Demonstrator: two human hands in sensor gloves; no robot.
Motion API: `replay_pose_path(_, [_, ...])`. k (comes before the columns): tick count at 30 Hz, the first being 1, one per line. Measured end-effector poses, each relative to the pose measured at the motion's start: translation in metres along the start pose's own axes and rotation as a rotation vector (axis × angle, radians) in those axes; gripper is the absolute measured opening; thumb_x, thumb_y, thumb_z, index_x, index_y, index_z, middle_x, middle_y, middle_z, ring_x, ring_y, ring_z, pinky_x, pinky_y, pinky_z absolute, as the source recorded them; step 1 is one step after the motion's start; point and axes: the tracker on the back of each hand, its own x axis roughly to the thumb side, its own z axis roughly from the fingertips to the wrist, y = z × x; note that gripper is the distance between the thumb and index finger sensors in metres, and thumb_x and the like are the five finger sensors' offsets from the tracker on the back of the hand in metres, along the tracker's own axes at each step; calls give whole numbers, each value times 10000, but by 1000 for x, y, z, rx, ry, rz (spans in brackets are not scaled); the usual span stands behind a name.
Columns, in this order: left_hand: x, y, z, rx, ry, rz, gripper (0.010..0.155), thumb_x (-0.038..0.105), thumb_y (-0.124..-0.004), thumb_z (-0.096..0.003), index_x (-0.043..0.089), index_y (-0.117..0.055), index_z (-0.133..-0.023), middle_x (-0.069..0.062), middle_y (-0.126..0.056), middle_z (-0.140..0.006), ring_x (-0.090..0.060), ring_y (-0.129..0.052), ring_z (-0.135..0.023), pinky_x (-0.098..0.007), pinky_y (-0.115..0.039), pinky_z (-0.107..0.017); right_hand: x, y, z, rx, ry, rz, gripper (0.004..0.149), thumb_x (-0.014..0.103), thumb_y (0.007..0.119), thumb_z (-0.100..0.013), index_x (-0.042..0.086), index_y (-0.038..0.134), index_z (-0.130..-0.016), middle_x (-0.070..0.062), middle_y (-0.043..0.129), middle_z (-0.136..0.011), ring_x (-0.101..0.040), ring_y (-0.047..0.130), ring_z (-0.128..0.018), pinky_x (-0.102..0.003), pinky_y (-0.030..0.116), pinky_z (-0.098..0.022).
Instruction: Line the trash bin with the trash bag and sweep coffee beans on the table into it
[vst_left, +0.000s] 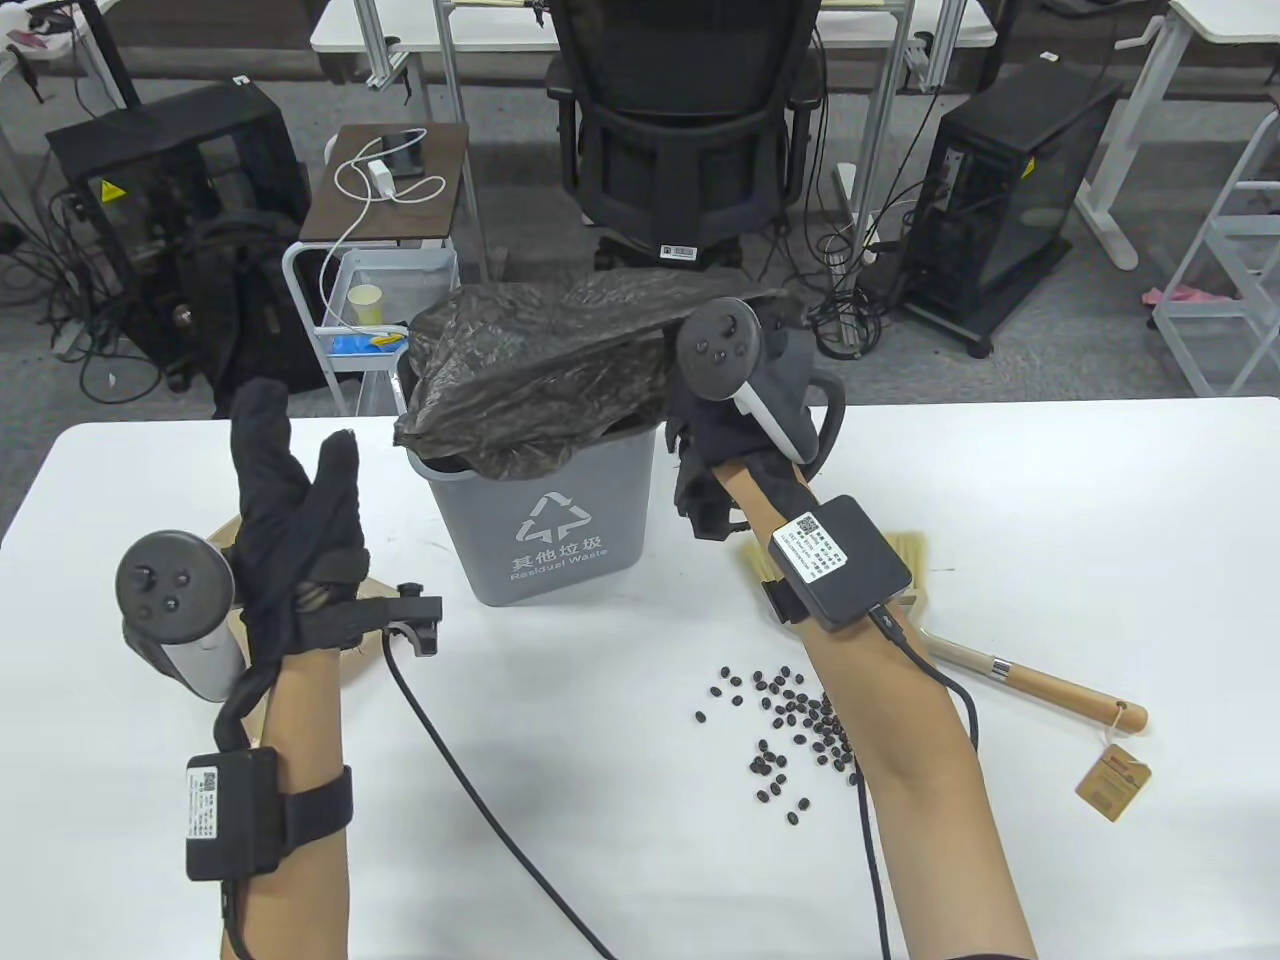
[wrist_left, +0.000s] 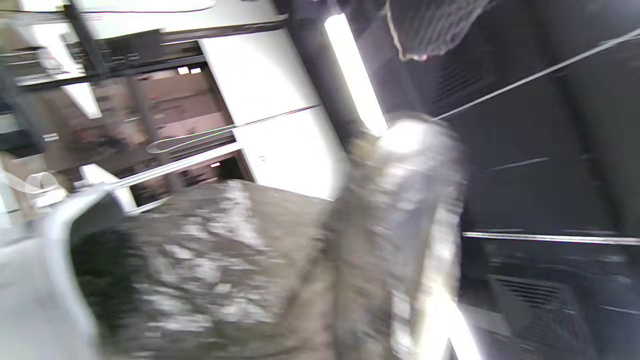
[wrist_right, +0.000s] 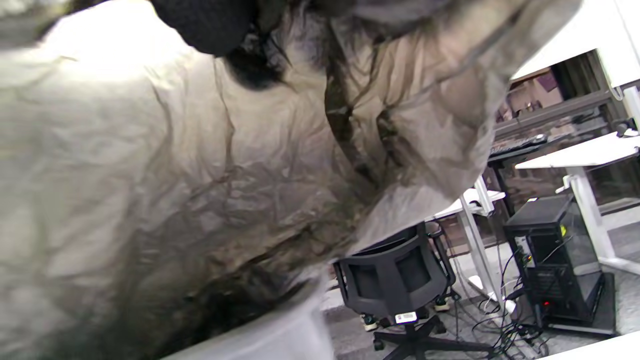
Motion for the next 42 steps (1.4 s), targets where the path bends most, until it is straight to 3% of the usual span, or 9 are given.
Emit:
replay_pose_path(6, [55,-39,12,-168,-303,-253,717,469,-811,-578,330,-413,-1158,46,-387,-1299,-298,-301,-1221,-694,-270,-858,34,25,5,83,-29,-47,369,442,708,-523,283,782,-847,-87,680,-1077,-402,538,-1050,-612,355,-773])
replay_pose_path(10, [33,-62,-9,-263,44,-711,723,462,-823,-571,356,-417,-1160,76,-457,-1294,-292,-344,-1231,-698,-228,-873,41,56,11,174,-140,-36,425,434,706,-521,282,721,-917,-114,622,-1101,-425,484,-1055,-617,323,-766])
replay_pose_path(16, [-21,-77,-28,-385,270,-896,651,405,-846,-571,355,-522,-1133,85,-432,-1301,-303,-283,-1235,-702,-138,-862,28,71,22,174,-330,-130,409,391,706,-513,311,719,-913,-106,548,-1131,-416,413,-1074,-600,294,-771])
replay_pose_path(20, [-35,-67,-30,-293,306,-858,408,386,-783,-594,330,-738,-996,74,-564,-1255,-299,-360,-1219,-697,-168,-865,6,63,16,206,-337,-206,389,376,708,-512,316,732,-895,-106,518,-1141,-417,372,-1080,-598,263,-770])
replay_pose_path(23, [-38,-57,-30,-266,331,-794,404,395,-776,-594,329,-738,-990,63,-569,-1253,-302,-368,-1216,-696,-178,-863,-10,57,11,289,-337,-323,449,423,752,-495,318,705,-928,-117,450,-1165,-421,294,-1087,-595,208,-768])
replay_pose_path(27, [-44,-46,-26,-277,347,-752,450,423,-794,-589,323,-714,-1020,35,-561,-1260,-320,-377,-1210,-703,-200,-855,-23,61,10,551,-343,-345,575,461,844,-457,300,659,-977,-133,313,-1192,-434,142,-1081,-600,102,-753])
replay_pose_path(31, [-52,-42,-16,-314,350,-814,403,397,-795,-585,307,-756,-976,47,-581,-1248,-315,-392,-1207,-703,-214,-856,-32,66,15,491,-397,-223,455,403,873,-443,322,763,-876,-118,362,-1188,-420,169,-1089,-606,112,-755])
replay_pose_path(39, [-20,-62,14,-180,-60,-633,516,448,-756,-585,301,-649,-1067,1,-670,-1192,-333,-573,-1134,-695,-388,-823,-23,82,18,649,-385,-389,646,529,772,-467,330,584,-1052,-109,128,-1185,-379,-21,-1041,-567,11,-725])
replay_pose_path(42, [-9,-84,13,-358,-108,-714,556,470,-764,-577,324,-620,-1094,0,-613,-1234,-326,-511,-1166,-696,-366,-833,-16,90,22,644,-384,-182,694,513,778,-468,376,476,-1078,-55,-19,-1148,-327,-136,-995,-537,-33,-719])
